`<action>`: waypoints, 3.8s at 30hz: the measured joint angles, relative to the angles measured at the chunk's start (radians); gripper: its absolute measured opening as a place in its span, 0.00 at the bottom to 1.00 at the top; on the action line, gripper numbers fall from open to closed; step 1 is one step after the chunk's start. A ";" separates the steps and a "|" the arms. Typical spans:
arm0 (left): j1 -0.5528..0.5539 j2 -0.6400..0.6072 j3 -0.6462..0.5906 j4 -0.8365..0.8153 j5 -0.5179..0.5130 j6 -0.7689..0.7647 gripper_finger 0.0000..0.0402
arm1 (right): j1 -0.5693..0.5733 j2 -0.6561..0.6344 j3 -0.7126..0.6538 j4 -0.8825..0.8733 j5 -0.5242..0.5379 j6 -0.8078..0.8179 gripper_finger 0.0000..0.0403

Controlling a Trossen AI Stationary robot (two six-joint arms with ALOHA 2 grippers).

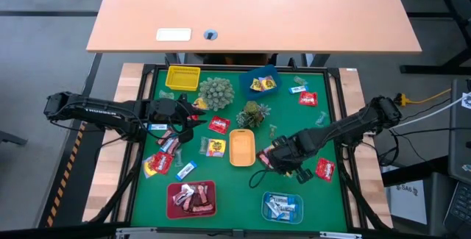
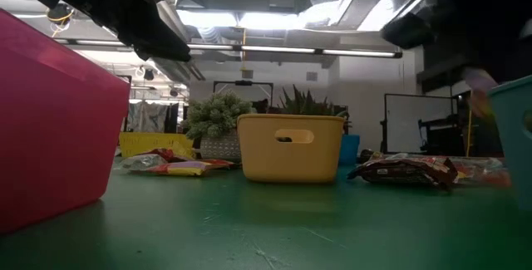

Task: Sort candy
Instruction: Put the yellow candy into the blue bin, then put the green gummy into the yellow bin

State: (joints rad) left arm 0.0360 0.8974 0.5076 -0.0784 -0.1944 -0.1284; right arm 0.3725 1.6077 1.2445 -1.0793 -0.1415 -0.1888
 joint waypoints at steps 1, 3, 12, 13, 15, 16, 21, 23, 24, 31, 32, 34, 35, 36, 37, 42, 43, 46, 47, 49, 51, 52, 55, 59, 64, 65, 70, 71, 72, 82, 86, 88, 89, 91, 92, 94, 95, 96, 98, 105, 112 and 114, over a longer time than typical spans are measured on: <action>0.000 0.000 0.000 0.000 -0.001 0.000 0.35 | -0.020 0.000 0.023 -0.017 0.000 -0.045 0.01; 0.000 0.000 0.000 0.000 -0.004 0.000 0.35 | -0.070 0.000 0.066 -0.043 0.020 -0.119 0.01; 0.000 0.000 0.000 0.000 -0.005 0.000 0.35 | -0.349 0.000 0.217 -0.033 0.262 -0.300 0.01; 0.000 0.000 0.000 0.000 -0.005 0.000 0.35 | -0.381 0.000 0.224 -0.026 0.277 -0.311 0.01; 0.000 0.000 0.000 0.000 -0.004 0.000 0.35 | -0.441 0.000 0.233 -0.012 0.284 -0.317 0.00; 0.000 0.000 0.000 0.000 -0.004 0.000 0.35 | -0.468 0.000 0.235 -0.007 0.282 -0.318 0.00; 0.000 0.000 0.000 0.002 -0.007 0.000 0.35 | -0.565 0.000 0.235 -0.005 0.245 -0.318 0.00; 0.000 0.000 0.000 0.004 -0.021 0.000 0.35 | -0.583 0.000 0.235 -0.005 0.236 -0.318 0.00; 0.000 0.000 0.000 0.004 -0.029 0.000 0.35 | -0.588 0.000 0.235 -0.004 0.237 -0.318 0.00; 0.000 0.000 0.000 0.004 -0.079 0.000 0.35 | -0.619 0.000 0.235 0.090 0.308 -0.391 0.00; 0.000 0.000 0.000 0.005 -0.087 0.000 0.35 | -0.629 0.000 0.235 0.132 0.307 -0.402 0.00; 0.000 0.000 0.000 0.005 -0.099 0.000 0.35 | -0.661 0.000 0.235 0.222 0.297 -0.420 0.00; 0.000 0.000 0.000 0.005 -0.103 0.000 0.35 | -0.679 0.000 0.235 0.265 0.288 -0.422 0.00; 0.000 0.000 0.000 0.005 -0.104 0.000 0.35 | -0.697 0.000 0.235 0.299 0.284 -0.422 0.00; 0.000 0.000 0.000 0.007 -0.104 0.000 0.35 | -0.715 0.000 0.235 0.325 0.281 -0.422 0.00; 0.000 0.000 0.000 0.014 -0.094 0.000 0.35 | -0.794 0.000 0.235 0.368 0.281 -0.422 0.00; 0.000 0.000 0.000 0.014 -0.088 0.000 0.35 | -0.807 0.000 0.235 0.371 0.281 -0.422 0.00; 0.000 0.000 0.000 0.015 -0.072 0.000 0.35 | -0.838 0.000 0.235 0.373 0.281 -0.427 0.00; 0.000 0.000 0.000 0.015 -0.072 0.000 0.35 | -0.846 0.000 0.234 0.374 0.281 -0.437 0.00; 0.000 0.000 0.000 0.015 -0.072 0.000 0.35 | -0.861 0.000 0.234 0.374 0.281 -0.447 0.01; 0.000 0.000 0.000 0.015 -0.071 0.000 0.35 | -0.874 0.000 0.234 0.375 0.281 -0.448 0.03; 0.000 0.000 0.000 0.015 -0.071 0.000 0.35 | -0.877 0.000 0.234 0.375 0.281 -0.448 0.05; 0.000 0.000 0.000 0.015 -0.066 -0.001 0.35 | -0.880 0.000 0.234 0.375 0.281 -0.448 0.13; -0.001 0.000 0.000 0.015 0.018 -0.001 0.35 | -0.877 0.000 0.234 0.376 0.281 -0.448 0.27; -0.041 0.000 0.000 0.030 0.055 -0.003 0.35 | -0.876 0.000 0.234 0.376 0.280 -0.447 0.41; -0.055 0.000 0.000 0.034 0.055 -0.003 0.35 | -0.877 0.000 0.234 0.375 0.280 -0.447 0.43; -0.137 0.038 0.001 0.091 0.055 -0.001 0.35 | -0.877 0.000 0.234 0.375 0.279 -0.445 0.48; -0.153 0.057 0.001 0.110 0.055 -0.001 0.35 | -0.877 0.000 0.234 0.375 0.272 -0.445 0.49; -0.168 0.079 0.001 0.128 0.054 -0.001 0.35 | -0.877 0.000 0.234 0.375 0.261 -0.445 0.49; -0.243 0.277 0.001 0.103 -0.054 -0.503 0.35 | -0.876 0.000 0.234 0.371 0.227 -0.444 0.49; -0.246 0.300 0.001 0.059 -0.024 -0.724 0.35 | -0.876 0.000 0.234 0.371 0.227 -0.444 0.49; -0.245 0.300 0.001 0.014 0.002 -0.819 0.35 | -0.876 0.000 0.234 0.368 0.227 -0.444 0.49; -0.245 0.300 0.001 -0.020 0.016 -0.864 0.35 | -0.876 0.000 0.234 0.366 0.227 -0.444 0.49; -0.245 0.299 0.001 -0.077 0.043 -0.947 0.35 | -0.876 0.000 0.234 0.364 0.227 -0.444 0.49; -0.245 0.299 0.001 -0.107 0.048 -0.983 0.35 | -0.876 0.000 0.234 0.365 0.227 -0.444 0.49; -0.245 0.300 0.001 -0.162 0.050 -1.050 0.35 | -0.876 0.000 0.234 0.365 0.227 -0.444 0.49; -0.245 0.300 0.001 -0.179 0.050 -1.077 0.35 | -0.876 0.000 0.234 0.365 0.227 -0.444 0.49; -0.245 0.301 0.001 -0.192 0.050 -1.096 0.35 | -0.876 0.000 0.234 0.365 0.227 -0.444 0.49; -0.245 0.300 0.001 -0.205 0.050 -1.101 0.35 | -0.876 0.000 0.234 0.364 0.227 -0.439 0.49; -0.245 0.301 0.001 -0.206 -0.007 -1.152 0.35 | -0.876 0.000 0.234 0.363 0.227 -0.316 0.49; -0.245 0.301 0.001 -0.205 -0.013 -1.193 0.35 | -0.876 0.000 0.234 0.343 0.227 -0.307 0.49; -0.247 0.314 0.001 -0.203 -0.014 -1.200 0.35 | -0.876 0.000 0.234 0.342 0.227 -0.307 0.49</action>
State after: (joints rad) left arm -0.2112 1.2110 0.5083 -0.2815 -0.2081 -1.3280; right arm -0.5037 1.6077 1.4780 -0.7370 0.0853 -0.4958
